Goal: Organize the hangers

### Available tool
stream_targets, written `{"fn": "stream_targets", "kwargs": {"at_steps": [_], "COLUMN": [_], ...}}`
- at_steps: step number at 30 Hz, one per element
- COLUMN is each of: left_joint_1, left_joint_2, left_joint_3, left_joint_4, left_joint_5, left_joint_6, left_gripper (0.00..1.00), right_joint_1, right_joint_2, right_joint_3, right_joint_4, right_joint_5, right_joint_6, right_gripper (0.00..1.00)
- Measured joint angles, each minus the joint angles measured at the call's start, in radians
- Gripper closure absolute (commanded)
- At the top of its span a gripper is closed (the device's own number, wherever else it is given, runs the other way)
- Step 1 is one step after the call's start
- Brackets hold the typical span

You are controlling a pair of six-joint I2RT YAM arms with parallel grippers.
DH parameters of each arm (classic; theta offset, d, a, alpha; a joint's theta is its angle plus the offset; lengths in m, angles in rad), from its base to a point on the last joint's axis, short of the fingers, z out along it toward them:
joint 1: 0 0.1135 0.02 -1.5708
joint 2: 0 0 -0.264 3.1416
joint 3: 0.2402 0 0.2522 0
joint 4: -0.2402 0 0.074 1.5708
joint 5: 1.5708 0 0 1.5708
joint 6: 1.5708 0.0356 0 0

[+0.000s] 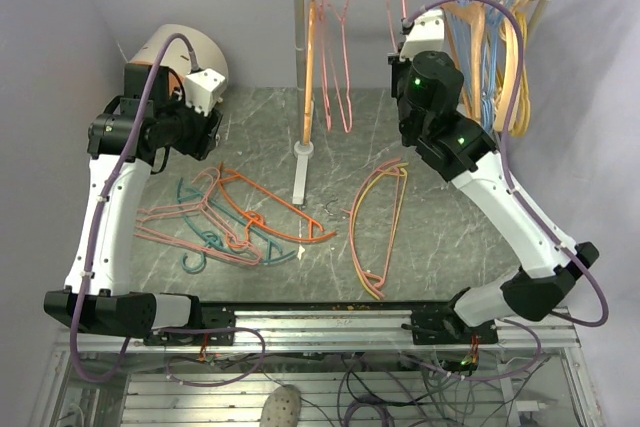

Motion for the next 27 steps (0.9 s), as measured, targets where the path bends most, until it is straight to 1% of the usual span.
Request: {"fn": "stream_targets", "kwargs": {"at_steps": [7,15,21,27], "left_joint_1": [0.000,0.000,0.000,0.014], "left_joint_2": [0.000,0.000,0.000,0.033], "left_joint_3": [-0.024,-0.086,-0.146,-0.245], "left_joint_4": [0.003,0.011,0.020,0.050], "left_joint_5": [-0.002,-0.008,0.004,0.026], "left_joint_6": [0.002,0.028,0.074,0.148], "left_gripper": [0.36,0.36,0.35,0.33], "right_joint_1": [-0.032,-0.034,-0.035,-0.035], "right_joint_2": [0.072,0.126,0.126,0.122], "right_joint_3": [0.047,0.017,-0.028,-0.073], "right_joint_4": [-0.026,-0.032,-0.033,-0.015], "right_joint_5": [-0.129,-0.262,-0.307,-0.344], "right_joint_6": [0.042,0.107,0.139,0.168], "right_gripper": [1.00,1.00,1.00,1.00]}}
